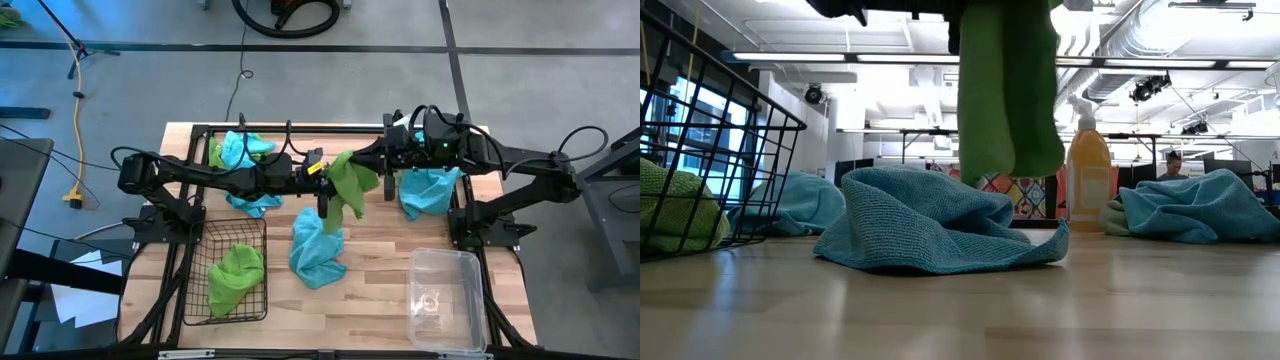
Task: Sort microfiber towel by color & place in baskets
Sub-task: Put the green microfiber cloth into the black wire basket
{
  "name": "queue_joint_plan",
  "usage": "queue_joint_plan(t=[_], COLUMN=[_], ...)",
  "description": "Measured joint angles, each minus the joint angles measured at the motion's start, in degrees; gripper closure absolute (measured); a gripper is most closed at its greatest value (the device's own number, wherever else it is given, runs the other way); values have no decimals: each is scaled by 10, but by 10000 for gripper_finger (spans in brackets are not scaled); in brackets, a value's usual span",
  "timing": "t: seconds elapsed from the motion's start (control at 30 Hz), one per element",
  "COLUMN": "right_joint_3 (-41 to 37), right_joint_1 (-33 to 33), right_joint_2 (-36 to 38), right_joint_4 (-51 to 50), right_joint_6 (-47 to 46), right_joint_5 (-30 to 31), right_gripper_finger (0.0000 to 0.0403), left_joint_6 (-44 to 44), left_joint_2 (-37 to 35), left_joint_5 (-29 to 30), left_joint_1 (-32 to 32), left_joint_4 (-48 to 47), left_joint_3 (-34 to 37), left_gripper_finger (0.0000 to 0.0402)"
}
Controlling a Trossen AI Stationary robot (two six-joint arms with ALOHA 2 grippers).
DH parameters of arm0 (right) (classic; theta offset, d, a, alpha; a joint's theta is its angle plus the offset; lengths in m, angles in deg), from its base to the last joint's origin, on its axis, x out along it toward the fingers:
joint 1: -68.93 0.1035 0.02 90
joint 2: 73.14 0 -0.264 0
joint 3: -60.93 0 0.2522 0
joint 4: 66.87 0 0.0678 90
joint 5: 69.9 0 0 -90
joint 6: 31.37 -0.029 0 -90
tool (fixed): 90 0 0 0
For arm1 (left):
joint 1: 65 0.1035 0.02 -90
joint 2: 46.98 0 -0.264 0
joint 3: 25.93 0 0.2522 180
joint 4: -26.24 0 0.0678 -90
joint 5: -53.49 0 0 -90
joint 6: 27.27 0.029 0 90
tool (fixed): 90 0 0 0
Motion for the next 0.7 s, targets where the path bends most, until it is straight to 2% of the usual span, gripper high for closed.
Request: queue_joint_plan(t=[0.3,0.43,0.53,0.7], right_joint_3=[0,0,0,0], right_joint_1=[6,6,6,6], right_joint_2=[0,9,26,60], right_joint_4=[0,-4,-19,-70], right_joint_6=[0,-29,-58,-71], right_joint_5=[-1,2,18,62], right_gripper_finger=[403,393,361,271], left_joint_6=[0,16,26,46], left_joint_2=[-1,-17,-32,-58], left_joint_5=[-1,2,4,10], left_joint_1=[0,0,3,12], left_joint_4=[-2,-38,-83,-146], left_joint_3=[0,0,0,0], left_gripper_finger=[400,401,401,401])
